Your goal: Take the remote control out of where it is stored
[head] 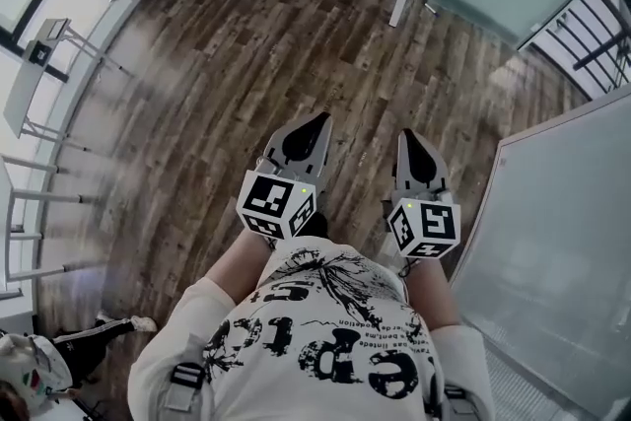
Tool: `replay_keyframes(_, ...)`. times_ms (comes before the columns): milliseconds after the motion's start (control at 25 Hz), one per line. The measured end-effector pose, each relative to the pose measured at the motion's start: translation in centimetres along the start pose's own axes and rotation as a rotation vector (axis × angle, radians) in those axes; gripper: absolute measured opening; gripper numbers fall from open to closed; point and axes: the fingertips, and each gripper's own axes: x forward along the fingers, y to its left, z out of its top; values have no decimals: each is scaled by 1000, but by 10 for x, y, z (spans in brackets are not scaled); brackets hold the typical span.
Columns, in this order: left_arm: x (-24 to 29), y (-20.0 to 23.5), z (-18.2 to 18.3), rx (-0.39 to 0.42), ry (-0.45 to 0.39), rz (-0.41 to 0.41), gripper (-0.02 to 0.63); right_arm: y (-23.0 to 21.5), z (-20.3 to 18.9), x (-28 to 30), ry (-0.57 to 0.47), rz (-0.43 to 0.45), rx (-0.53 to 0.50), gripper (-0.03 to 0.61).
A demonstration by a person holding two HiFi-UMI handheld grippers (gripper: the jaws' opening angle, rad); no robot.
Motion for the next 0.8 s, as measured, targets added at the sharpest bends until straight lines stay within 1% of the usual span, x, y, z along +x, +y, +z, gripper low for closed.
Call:
replay_keyframes(160, 28, 62, 22, 11, -2, -33, 9, 13, 19, 64, -20, -40, 8, 0)
replay_keyframes(320, 51, 115, 38, 62, 12, -19, 9, 23, 36, 119, -36, -58, 6, -2)
replay_keyframes(360, 56, 127, 38, 58, 19, -20, 9, 25, 37, 130, -34, -59, 10, -2)
replay_keyframes(520, 81, 159, 45, -10, 17, -31, 9, 25, 39, 175, -18, -48, 17, -2)
replay_keyframes(640, 105, 182, 51, -3, 12, 2, 9, 20, 39, 209, -11, -29, 19, -2)
replay_keyframes(800, 138, 210, 48, -14, 26, 52, 9, 13, 39, 251, -12, 5, -64, -2)
